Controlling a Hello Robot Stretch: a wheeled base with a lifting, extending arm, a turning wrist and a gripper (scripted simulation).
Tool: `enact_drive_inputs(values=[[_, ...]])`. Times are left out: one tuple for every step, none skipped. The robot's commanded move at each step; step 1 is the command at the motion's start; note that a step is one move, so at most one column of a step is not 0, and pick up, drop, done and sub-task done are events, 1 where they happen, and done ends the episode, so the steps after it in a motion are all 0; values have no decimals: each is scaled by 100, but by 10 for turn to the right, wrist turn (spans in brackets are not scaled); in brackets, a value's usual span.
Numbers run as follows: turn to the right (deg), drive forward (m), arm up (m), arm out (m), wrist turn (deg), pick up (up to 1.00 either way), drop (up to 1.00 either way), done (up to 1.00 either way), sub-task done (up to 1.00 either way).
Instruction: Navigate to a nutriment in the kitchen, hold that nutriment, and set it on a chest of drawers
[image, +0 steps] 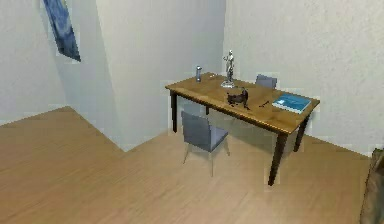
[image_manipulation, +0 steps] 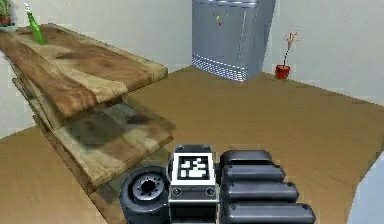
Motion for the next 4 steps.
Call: enact_drive_inputs(values=[[0,60,0,0,0,0,0,0,0],[-450,0,0,0,0,0,0,0,0],[0,75,0,0,0,0,0,0,0],[-450,0,0,0,0,0,0,0,0]])
